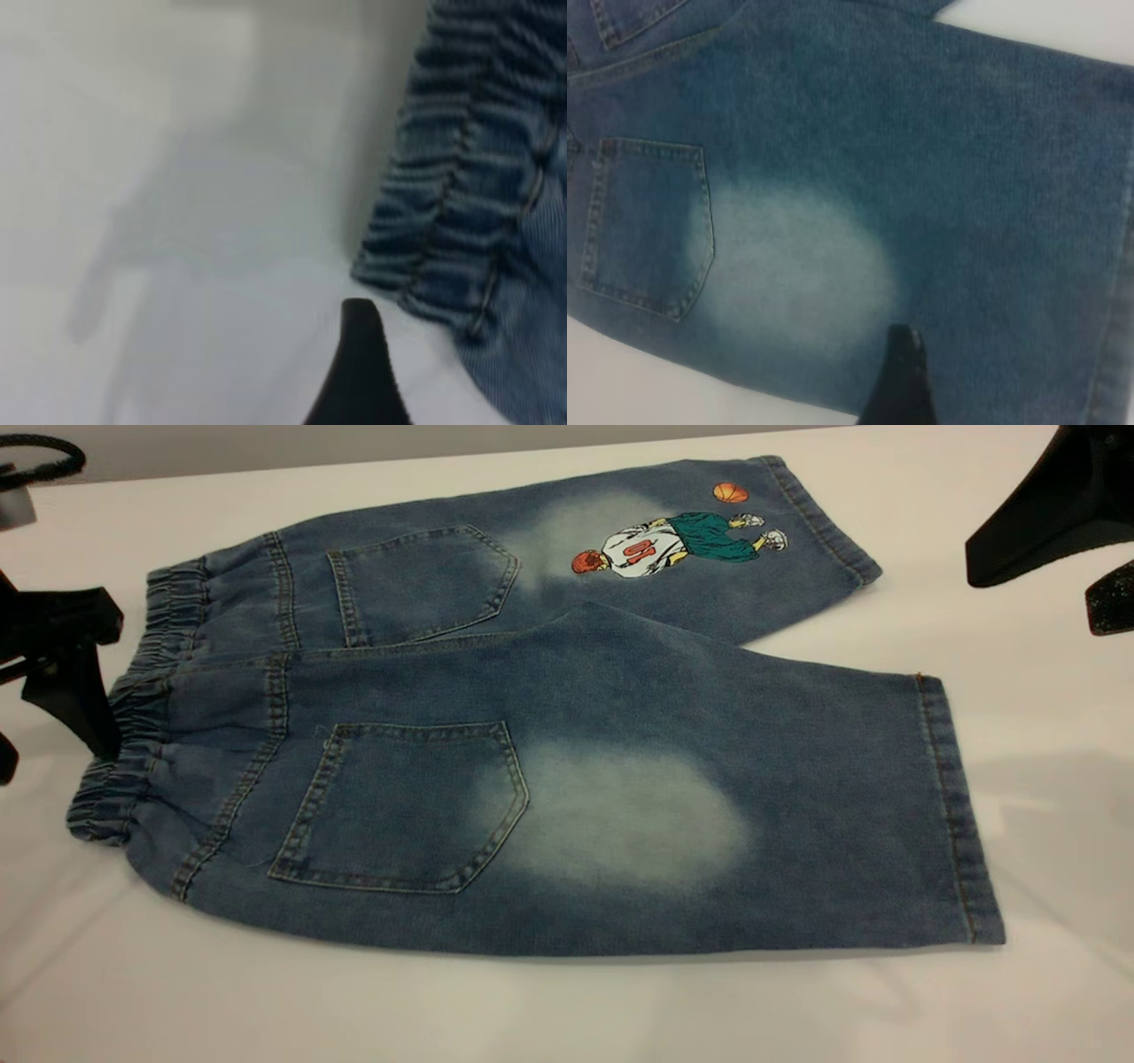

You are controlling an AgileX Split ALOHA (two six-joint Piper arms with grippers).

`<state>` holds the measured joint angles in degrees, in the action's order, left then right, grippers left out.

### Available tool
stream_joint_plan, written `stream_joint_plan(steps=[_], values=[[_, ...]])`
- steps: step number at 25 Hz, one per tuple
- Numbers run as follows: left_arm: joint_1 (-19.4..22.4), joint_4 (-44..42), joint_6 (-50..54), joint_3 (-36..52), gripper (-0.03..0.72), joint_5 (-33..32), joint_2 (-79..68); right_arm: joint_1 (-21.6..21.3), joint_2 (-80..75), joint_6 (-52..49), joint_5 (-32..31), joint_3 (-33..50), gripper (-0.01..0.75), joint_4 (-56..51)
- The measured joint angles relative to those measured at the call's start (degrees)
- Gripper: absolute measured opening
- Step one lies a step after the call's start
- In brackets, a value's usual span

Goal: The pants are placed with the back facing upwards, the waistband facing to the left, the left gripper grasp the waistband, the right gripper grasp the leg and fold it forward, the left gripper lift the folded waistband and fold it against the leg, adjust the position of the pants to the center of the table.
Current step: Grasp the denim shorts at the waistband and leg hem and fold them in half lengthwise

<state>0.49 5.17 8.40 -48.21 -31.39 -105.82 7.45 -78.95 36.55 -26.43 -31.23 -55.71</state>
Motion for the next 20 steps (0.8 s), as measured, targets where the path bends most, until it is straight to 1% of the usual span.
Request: stream_joint_plan(steps=[4,9,15,20], values=[[0.0,-1.2,1.1,0.0,0.489,0.1,-2.8,0.0,0.0,0.3,-0.1,0.0,0.528,0.0],[0.0,-2.3,1.1,0.0,0.488,0.4,-5.1,0.0,0.0,1.4,-0.5,0.0,0.528,0.0],[-0.1,-0.3,1.0,0.0,0.488,3.6,-5.8,0.0,0.0,1.4,-0.5,0.0,0.528,0.2],[-0.1,0.9,-0.8,0.0,0.488,3.8,-9.3,0.0,0.0,1.6,-0.5,0.0,0.528,0.2]])
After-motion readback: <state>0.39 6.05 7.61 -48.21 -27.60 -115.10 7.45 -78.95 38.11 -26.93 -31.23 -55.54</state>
